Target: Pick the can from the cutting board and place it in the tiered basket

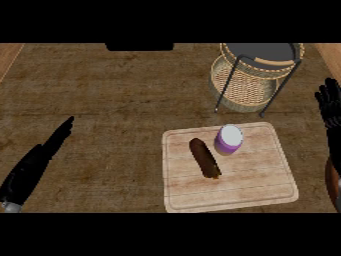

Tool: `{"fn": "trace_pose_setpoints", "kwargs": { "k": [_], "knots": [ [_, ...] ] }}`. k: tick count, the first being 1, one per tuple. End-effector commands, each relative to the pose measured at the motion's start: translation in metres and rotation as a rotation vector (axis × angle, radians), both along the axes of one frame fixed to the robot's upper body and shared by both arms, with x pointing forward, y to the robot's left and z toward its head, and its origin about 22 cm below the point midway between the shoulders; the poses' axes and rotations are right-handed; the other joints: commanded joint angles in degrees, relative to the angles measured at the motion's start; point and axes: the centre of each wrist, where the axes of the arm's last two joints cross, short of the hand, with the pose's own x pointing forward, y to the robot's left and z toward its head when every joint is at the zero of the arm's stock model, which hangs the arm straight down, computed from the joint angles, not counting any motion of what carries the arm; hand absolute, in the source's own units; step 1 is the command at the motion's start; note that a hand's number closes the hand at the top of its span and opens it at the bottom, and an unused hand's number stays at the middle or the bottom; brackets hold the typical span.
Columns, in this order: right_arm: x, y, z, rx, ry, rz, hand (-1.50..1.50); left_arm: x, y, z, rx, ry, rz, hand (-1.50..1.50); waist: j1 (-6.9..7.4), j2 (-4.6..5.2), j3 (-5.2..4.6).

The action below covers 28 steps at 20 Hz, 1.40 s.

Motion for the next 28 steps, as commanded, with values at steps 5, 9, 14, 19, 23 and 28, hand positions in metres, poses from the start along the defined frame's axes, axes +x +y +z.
{"fn": "trace_pose_setpoints", "kwargs": {
  "k": [5, 9, 14, 19, 23, 28],
  "knots": [
    [-0.004, 0.11, 0.027, 0.116, -0.191, 0.675, 1.5, 0.017, -0.008, 0.008, -0.222, -0.062, 0.118, 0.0, 3.78, 0.8, -0.38],
    [-0.007, 0.094, -0.035, -0.029, 0.067, 0.097, -1.5, 0.019, -0.009, 0.009, -0.343, -0.035, 0.182, 0.0, 1.24, 0.97, -0.44],
    [0.003, 0.137, -0.024, -0.082, -0.088, 0.181, -1.5, 0.028, -0.012, 0.001, -0.382, -0.03, 0.204, 0.0, 0.52, 0.79, -0.34],
    [0.006, 0.094, 0.017, -0.442, -0.098, 0.168, -1.5, 0.032, -0.006, 0.009, -0.366, -0.021, 0.206, 0.0, -0.05, 0.47, -0.46],
    [0.003, 0.071, 0.043, -0.779, 0.019, 0.181, -1.5, 0.028, 0.005, 0.006, -0.358, -0.006, 0.217, 0.0, -0.31, 0.15, -0.63],
    [-0.009, 0.082, 0.055, -1.067, 0.295, 0.375, -1.5, 0.029, 0.005, 0.002, -0.363, -0.016, 0.215, 0.0, 0.25, 0.36, -0.73]
  ]
}}
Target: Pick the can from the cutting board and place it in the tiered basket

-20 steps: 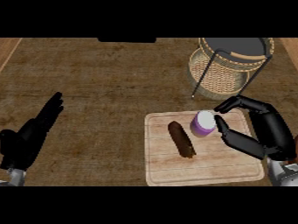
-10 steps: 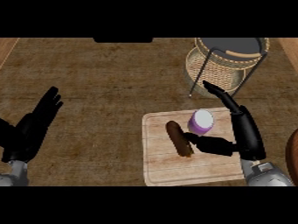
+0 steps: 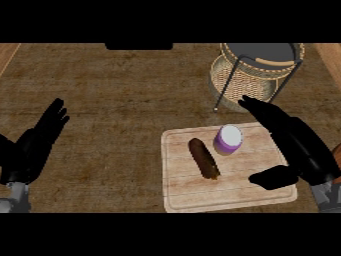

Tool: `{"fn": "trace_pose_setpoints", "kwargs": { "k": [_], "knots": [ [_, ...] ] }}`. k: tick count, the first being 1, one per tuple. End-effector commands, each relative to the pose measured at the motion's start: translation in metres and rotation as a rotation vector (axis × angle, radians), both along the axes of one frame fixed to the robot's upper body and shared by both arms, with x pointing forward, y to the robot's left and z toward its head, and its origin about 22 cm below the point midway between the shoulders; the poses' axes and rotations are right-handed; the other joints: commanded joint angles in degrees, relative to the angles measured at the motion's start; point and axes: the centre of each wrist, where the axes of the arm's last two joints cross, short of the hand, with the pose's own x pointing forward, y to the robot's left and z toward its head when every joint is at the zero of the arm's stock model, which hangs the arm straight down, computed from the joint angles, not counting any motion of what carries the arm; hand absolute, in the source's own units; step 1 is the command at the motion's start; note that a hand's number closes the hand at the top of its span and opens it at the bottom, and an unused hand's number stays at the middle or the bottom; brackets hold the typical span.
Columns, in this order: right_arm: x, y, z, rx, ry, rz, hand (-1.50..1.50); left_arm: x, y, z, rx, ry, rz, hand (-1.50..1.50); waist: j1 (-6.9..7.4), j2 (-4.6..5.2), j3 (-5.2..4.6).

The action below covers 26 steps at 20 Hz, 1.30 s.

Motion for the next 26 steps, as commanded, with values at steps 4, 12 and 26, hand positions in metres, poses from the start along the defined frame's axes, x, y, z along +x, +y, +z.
{"fn": "trace_pose_setpoints", "kwargs": {
  "k": [4, 12, 26],
  "knots": [
    [-0.02, 0.045, 0.036, -0.304, 0.218, 0.045, -1.5, 0.003, -0.005, 0.008, 0.003, -0.009, -0.033, 0.0, 0.73, 0.2, 0.21],
    [-0.007, 0.1, 0.005, -0.274, 0.227, -0.069, -1.5, 0.01, -0.012, 0.005, -0.001, -0.015, -0.024, 0.0, 0.85, 0.57, 0.36],
    [0.019, 0.072, -0.064, -0.338, 0.232, -0.161, -1.5, 0.018, -0.009, 0.01, 0.006, -0.025, -0.007, 0.0, 0.52, 0.52, 0.38]
  ]
}}
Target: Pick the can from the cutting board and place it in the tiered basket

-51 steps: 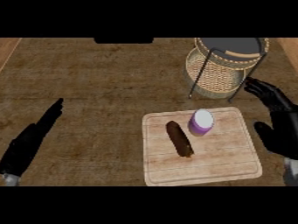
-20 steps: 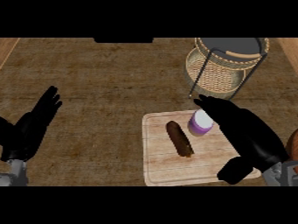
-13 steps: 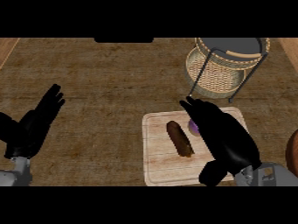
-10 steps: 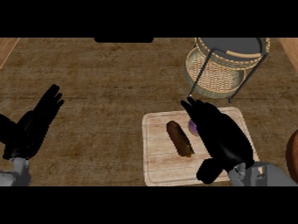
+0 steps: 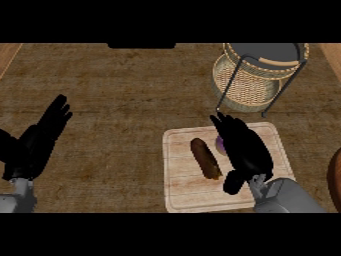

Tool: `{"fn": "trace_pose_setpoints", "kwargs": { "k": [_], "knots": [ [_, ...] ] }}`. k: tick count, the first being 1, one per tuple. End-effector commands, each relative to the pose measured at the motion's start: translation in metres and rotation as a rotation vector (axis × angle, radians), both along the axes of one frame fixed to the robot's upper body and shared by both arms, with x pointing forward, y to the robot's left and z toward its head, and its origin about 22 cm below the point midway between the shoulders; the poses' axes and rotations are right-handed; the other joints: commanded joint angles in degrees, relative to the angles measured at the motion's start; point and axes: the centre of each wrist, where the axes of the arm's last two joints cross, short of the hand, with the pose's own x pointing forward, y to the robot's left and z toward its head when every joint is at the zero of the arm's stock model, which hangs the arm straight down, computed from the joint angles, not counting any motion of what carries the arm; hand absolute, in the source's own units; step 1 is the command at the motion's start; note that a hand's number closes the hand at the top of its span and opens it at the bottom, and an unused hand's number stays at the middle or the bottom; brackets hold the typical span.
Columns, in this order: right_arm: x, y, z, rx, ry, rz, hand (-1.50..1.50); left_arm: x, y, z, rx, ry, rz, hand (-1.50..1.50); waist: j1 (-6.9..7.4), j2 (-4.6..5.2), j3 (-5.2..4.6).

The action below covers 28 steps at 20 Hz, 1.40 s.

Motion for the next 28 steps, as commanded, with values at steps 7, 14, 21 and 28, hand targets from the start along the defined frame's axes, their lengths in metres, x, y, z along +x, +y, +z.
{"fn": "trace_pose_setpoints", "kwargs": {
  "k": [7, 14, 21, 28],
  "knots": [
    [0.034, -0.01, -0.019, -0.044, -0.082, -0.022, -1.5, 0.001, 0.005, -0.002, 0.008, 0.002, 0.007, 0.0, 0.01, 0.0, -0.01],
    [0.029, -0.022, -0.03, -0.086, 0.092, 0.013, 1.5, -0.007, -0.02, -0.006, -0.019, 0.02, -0.012, 0.0, -0.03, -0.05, -0.01],
    [0.03, -0.019, -0.051, -0.186, 0.071, 0.085, 1.5, -0.012, -0.001, -0.007, -0.008, 0.015, -0.013, 0.0, 0.1, -0.01, -0.01],
    [0.025, -0.001, -0.056, -0.167, -0.157, 0.125, 1.5, -0.005, 0.0, -0.019, -0.016, 0.01, -0.015, 0.0, 0.06, 0.05, -0.01]
  ]
}}
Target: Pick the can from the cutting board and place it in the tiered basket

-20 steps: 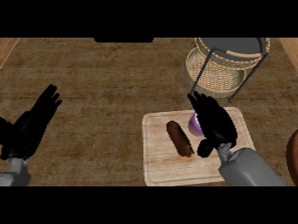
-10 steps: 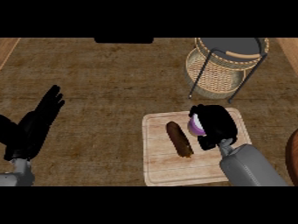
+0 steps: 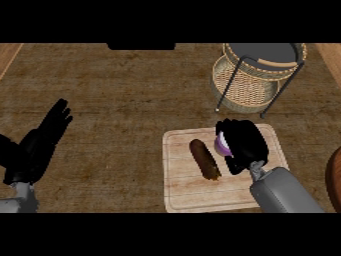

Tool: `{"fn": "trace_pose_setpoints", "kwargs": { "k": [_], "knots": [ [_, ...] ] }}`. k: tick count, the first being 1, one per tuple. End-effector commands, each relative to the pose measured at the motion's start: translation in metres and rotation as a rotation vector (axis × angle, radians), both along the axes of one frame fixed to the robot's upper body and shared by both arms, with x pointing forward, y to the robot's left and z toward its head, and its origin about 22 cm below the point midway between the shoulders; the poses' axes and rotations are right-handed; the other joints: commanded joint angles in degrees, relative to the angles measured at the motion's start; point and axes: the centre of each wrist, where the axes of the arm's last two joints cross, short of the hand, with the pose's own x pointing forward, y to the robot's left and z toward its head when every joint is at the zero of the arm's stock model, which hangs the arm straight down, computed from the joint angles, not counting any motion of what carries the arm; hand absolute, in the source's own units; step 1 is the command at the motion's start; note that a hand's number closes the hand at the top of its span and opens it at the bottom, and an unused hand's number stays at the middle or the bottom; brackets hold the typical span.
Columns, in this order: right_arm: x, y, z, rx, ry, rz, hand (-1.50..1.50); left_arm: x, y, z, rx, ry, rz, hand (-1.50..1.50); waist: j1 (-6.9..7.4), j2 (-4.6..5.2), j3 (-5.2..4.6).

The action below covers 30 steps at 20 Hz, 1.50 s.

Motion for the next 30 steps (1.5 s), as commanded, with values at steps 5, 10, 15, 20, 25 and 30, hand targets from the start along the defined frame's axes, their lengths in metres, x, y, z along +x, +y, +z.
{"fn": "trace_pose_setpoints", "kwargs": {
  "k": [5, 10, 15, 20, 25, 30],
  "knots": [
    [0.014, -0.186, 0.034, -0.029, -0.165, -0.081, 1.5, 0.0, -0.005, 0.007, -0.003, -0.009, 0.014, 0.0, -0.88, 1.21, 0.71],
    [0.017, -0.275, 0.085, 0.104, -0.35, -0.13, 1.5, 0.004, -0.006, 0.009, -0.008, -0.021, 0.021, 0.0, -0.81, 1.6, 0.98],
    [0.019, -0.308, 0.107, 0.495, -0.53, -0.065, 1.5, -0.002, 0.0, 0.0, -0.004, 0.002, 0.015, 0.0, -0.24, 1.13, 0.84],
    [0.002, -0.367, 0.139, 0.656, -0.574, 0.043, 1.5, 0.012, -0.005, 0.007, -0.01, -0.014, 0.006, 0.0, 0.49, 1.34, 0.64],
    [0.029, -0.366, 0.175, 0.696, -0.478, 0.081, 1.5, 0.012, -0.007, -0.001, -0.011, -0.004, -0.014, 0.0, 1.05, 1.03, 0.43],
    [0.059, -0.331, 0.191, 0.7, -0.417, 0.153, 1.5, 0.01, 0.0, 0.013, 0.003, -0.016, -0.004, 0.0, 0.86, 0.87, 0.4]
  ]
}}
